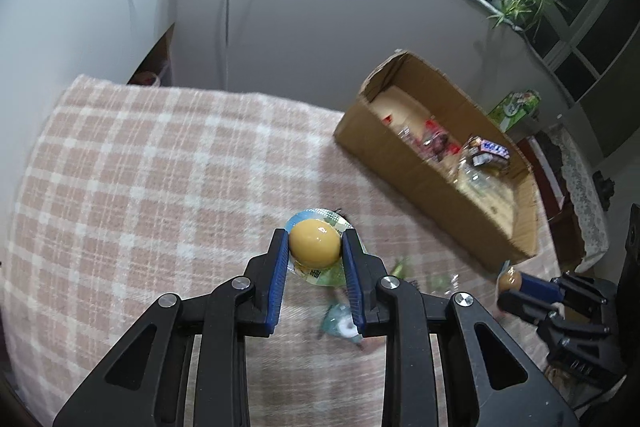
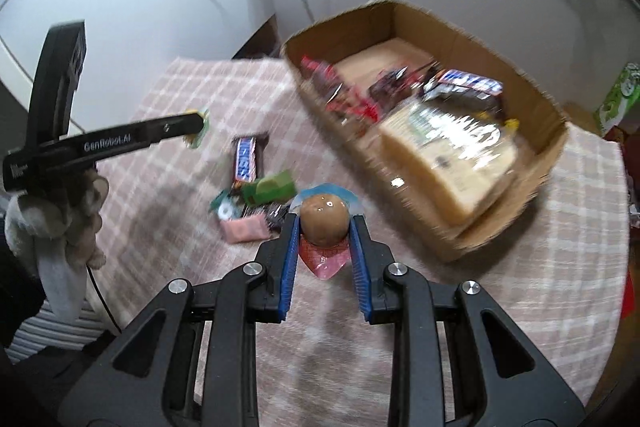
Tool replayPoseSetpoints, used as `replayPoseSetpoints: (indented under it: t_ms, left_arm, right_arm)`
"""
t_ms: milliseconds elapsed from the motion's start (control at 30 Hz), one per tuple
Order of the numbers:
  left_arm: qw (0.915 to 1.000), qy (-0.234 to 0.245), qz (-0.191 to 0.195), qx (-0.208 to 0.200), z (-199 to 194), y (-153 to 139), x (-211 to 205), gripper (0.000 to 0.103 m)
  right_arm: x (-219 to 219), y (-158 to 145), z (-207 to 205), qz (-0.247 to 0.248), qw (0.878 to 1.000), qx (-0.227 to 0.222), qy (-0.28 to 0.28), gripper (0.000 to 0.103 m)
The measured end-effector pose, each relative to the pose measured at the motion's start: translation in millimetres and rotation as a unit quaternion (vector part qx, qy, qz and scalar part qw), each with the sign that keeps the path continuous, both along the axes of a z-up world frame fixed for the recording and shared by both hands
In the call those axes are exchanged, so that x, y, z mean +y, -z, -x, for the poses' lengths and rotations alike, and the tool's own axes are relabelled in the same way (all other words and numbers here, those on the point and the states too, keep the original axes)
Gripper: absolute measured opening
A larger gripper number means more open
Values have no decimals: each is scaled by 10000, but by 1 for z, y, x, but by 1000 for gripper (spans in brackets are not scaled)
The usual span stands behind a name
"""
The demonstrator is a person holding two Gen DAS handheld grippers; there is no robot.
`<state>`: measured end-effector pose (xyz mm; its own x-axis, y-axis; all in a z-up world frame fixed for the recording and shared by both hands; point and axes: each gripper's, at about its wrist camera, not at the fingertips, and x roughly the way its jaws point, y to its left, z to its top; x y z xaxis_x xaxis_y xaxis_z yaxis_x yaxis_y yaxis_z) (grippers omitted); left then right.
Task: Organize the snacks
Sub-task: 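Carry the yellow candy and chocolate egg with both grippers over the box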
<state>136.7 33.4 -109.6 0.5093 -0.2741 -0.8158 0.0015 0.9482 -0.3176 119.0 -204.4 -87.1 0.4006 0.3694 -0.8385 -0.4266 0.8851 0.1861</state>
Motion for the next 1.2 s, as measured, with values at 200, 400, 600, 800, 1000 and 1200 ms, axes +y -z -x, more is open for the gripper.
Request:
replayPoseSetpoints:
  t_ms: [200,400,600,800,1000,1200]
  left_arm:
    - [9998,115,71,-140,-15,-13,-14,25]
    - [9994,217,112,-255,-28,-23,-27,25]
    - [9986,393,55,-338,-44,-30,-46,25]
    - [9979,551,22,-329,-58,-31,-65,25]
    - [9975,643,14,-286,-72,-30,-80,25]
    - [9969,751,-59,-236,-83,-27,-93,25]
  right_arm:
    - [-21,-17,-14,-44,9994,-198,270,26]
    - [-39,-23,-26,-26,9984,-287,482,26]
    - [-51,-23,-35,22,9976,-310,619,26]
    - [-58,-18,-46,73,9972,-267,702,26]
    - [-61,-9,-58,144,9967,-191,774,26]
    - [-63,-1,-69,201,9963,-110,833,26]
